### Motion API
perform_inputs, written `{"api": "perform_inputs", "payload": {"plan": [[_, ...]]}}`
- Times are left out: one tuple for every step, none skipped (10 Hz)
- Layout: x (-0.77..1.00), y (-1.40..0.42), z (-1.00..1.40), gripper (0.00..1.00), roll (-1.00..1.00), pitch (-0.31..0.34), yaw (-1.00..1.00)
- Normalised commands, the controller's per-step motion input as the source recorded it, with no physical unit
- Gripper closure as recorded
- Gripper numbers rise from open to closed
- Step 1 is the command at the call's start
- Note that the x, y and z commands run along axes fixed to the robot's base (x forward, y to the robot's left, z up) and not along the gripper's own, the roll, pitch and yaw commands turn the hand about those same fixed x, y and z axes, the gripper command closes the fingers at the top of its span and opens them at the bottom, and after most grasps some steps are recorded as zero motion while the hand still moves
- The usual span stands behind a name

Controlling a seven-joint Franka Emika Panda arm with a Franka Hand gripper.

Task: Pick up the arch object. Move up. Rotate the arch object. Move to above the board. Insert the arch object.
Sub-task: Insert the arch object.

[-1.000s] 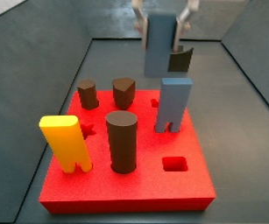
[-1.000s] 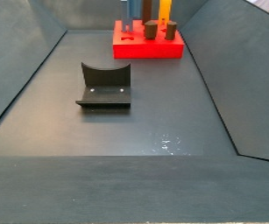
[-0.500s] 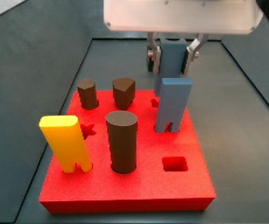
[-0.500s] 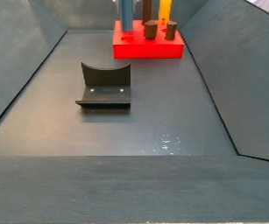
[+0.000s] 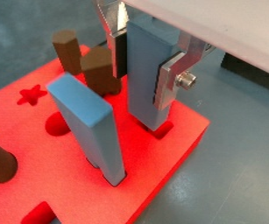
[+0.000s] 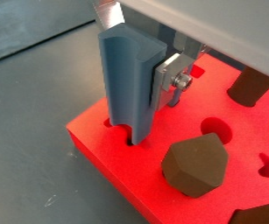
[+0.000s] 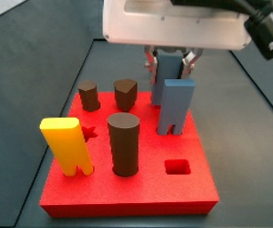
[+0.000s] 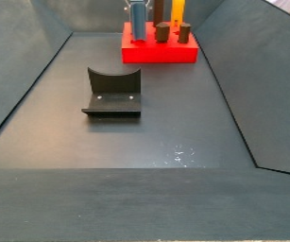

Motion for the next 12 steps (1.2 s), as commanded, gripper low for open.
{"api": "perform_inputs", "payload": {"plan": [[0.11,0.0,-0.36,1.0,0.0,-0.059,0.0],[0.04,0.0,-0.38,1.0,0.0,-0.063,0.0],[0.0,0.0,-0.42,1.0,0.0,-0.061,0.0],[0.02,0.0,-0.44,1.0,0.0,-0.073,0.0],[0.07,0.0,-0.47,1.0,0.0,-0.094,0.0],[0.12,-0.03,-0.55,1.0,-0.03,-0.139,0.0],[0.19,-0.03,-0.58,1.0,-0.04,-0.146,-0.03],[0.22,-0.03,-0.59,1.0,-0.03,-0.143,-0.05],[0.09,-0.02,-0.65,1.0,0.0,-0.151,-0.02],[0.0,-0.05,-0.68,1.0,0.08,-0.1,0.0],[0.0,-0.09,-0.56,1.0,0.17,-0.034,0.0],[-0.03,-0.13,-0.41,1.0,0.13,-0.083,0.0]]}}
